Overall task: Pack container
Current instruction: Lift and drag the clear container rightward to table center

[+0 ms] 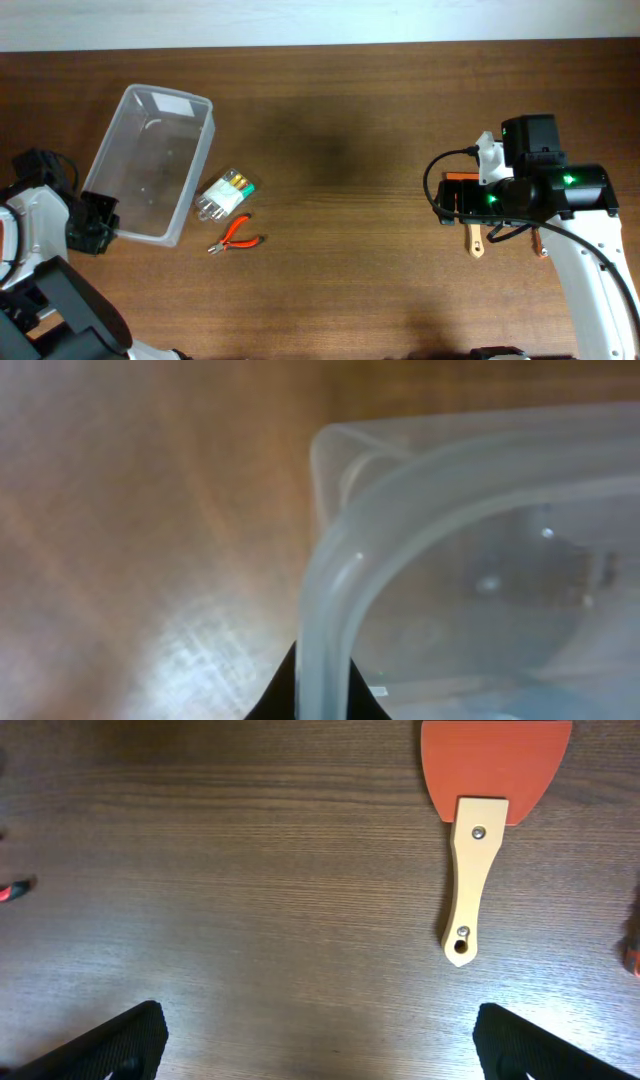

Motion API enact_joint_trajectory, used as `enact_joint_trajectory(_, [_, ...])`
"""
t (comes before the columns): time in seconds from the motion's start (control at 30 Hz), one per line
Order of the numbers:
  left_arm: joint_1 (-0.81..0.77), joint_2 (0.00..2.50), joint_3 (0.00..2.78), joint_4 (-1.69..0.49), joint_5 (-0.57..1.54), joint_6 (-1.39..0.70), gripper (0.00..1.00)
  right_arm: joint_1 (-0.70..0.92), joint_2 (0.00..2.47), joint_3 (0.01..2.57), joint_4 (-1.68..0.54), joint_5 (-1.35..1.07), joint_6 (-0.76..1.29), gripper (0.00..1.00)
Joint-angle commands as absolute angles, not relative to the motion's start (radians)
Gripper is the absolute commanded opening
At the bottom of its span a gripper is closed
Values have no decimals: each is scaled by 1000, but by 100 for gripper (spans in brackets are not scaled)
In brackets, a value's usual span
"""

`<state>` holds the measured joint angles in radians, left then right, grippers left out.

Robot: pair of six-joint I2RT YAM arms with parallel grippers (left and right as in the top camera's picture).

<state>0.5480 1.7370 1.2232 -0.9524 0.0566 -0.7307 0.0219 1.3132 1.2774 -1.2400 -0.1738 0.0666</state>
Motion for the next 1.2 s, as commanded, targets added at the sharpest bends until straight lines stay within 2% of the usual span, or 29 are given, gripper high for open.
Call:
enact_joint_trajectory(0.0, [498,1657,1258,-926,101,-630,2,19,1315,1297,-1234,-130,56,99])
enact_joint_trajectory(0.23, [346,1572,1393,-912,97,-511,2,19,1315,1297,-1230,-126,56,99])
enact_joint_trajectory(0.6, [63,1541,1488,-922,67,-493,2,19,1315,1297,-1230,-123,56,99])
enact_joint_trajectory(0.73, [-77,1542,1488,-936,67,-410,2,19,1315,1297,-1228,-115,56,99])
enact_joint_trajectory(0.9, [-253,1551,1483,-996,-2,-199,2,19,1315,1297,-1216,-115,58,99])
enact_joint_trajectory(1.0, [-308,1572,1464,-1039,-78,-176,2,19,1315,1297,-1215,-115,60,99])
enact_joint_trajectory(1.17, [-319,1636,1412,-1046,-75,-166,2,19,1315,1297,-1215,-76,65,99])
